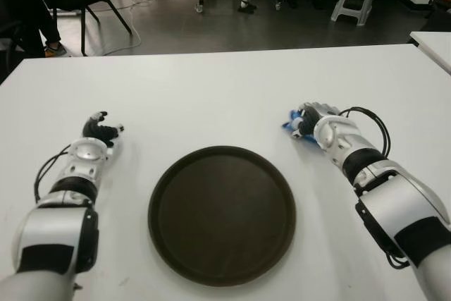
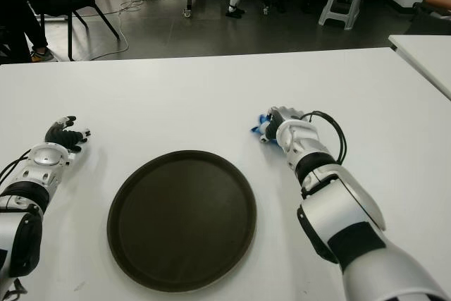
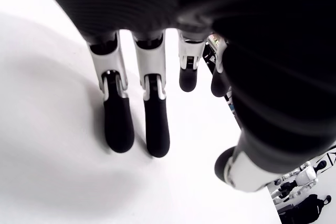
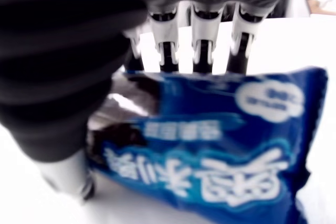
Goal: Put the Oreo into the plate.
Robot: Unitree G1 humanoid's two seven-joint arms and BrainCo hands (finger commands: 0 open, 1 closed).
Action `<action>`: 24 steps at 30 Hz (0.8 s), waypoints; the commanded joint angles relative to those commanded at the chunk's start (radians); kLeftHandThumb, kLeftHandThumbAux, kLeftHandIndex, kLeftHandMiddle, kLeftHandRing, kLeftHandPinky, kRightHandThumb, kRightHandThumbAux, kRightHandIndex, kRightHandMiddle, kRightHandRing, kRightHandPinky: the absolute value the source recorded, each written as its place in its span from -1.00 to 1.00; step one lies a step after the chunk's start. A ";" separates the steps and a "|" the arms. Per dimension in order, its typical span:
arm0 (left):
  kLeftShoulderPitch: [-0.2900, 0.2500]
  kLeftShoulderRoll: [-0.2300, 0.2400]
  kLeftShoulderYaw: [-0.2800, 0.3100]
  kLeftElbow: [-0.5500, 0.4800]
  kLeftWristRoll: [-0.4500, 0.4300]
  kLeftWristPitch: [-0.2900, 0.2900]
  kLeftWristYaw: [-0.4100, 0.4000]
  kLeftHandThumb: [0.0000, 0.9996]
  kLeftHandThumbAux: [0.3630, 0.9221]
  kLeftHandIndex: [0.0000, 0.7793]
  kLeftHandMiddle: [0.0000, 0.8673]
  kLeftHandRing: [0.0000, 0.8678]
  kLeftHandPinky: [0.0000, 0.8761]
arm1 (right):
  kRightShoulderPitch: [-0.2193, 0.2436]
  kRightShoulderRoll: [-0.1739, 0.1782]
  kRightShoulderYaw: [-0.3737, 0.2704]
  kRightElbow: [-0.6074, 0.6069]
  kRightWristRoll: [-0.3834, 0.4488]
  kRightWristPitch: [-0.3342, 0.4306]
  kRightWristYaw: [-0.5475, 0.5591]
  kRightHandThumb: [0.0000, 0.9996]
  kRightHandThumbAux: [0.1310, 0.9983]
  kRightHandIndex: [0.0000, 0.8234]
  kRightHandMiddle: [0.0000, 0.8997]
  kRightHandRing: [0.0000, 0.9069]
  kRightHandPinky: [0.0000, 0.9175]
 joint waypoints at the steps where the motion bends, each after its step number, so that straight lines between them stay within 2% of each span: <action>1: 0.000 0.000 0.001 0.000 -0.001 -0.001 0.000 -0.53 0.40 -0.81 -0.79 -0.75 -0.74 | -0.001 0.002 -0.004 -0.001 0.002 0.002 -0.008 0.58 0.31 0.01 -0.07 -0.06 -0.02; 5: 0.002 0.002 -0.001 0.001 0.001 -0.004 -0.001 -0.53 0.39 -0.82 -0.80 -0.76 -0.74 | -0.001 0.006 -0.017 -0.003 0.011 0.006 -0.032 0.65 0.28 0.02 0.01 0.07 0.11; 9: 0.001 0.003 -0.006 0.002 0.006 -0.002 0.001 -0.56 0.36 -0.84 -0.82 -0.76 -0.73 | 0.002 0.008 -0.034 -0.004 0.023 0.006 -0.056 0.67 0.28 -0.03 0.09 0.29 0.38; 12: 0.001 0.004 -0.011 0.002 0.008 -0.001 -0.002 -0.57 0.37 -0.84 -0.82 -0.76 -0.71 | 0.003 0.011 -0.052 -0.005 0.033 0.004 -0.068 0.67 0.27 -0.04 0.16 0.41 0.47; 14: 0.001 0.005 -0.012 0.002 0.007 -0.002 -0.006 -0.59 0.39 -0.85 -0.83 -0.78 -0.73 | 0.002 0.012 -0.059 -0.005 0.038 0.004 -0.070 0.67 0.27 -0.04 0.19 0.45 0.50; 19: 0.000 0.007 -0.014 0.001 0.008 -0.002 -0.008 -0.58 0.45 -0.85 -0.84 -0.79 -0.74 | 0.000 0.014 -0.070 -0.006 0.044 0.004 -0.069 0.67 0.27 -0.05 0.20 0.41 0.47; 22: 0.000 0.007 -0.015 0.001 0.008 -0.003 -0.009 -0.57 0.48 -0.83 -0.81 -0.77 -0.71 | 0.000 0.015 -0.081 -0.007 0.053 0.002 -0.071 0.68 0.27 -0.03 0.23 0.49 0.52; 24: 0.000 0.007 -0.014 0.000 0.007 -0.004 -0.012 -0.57 0.48 -0.83 -0.81 -0.76 -0.69 | 0.000 0.016 -0.086 -0.008 0.058 0.002 -0.072 0.67 0.27 -0.03 0.22 0.47 0.52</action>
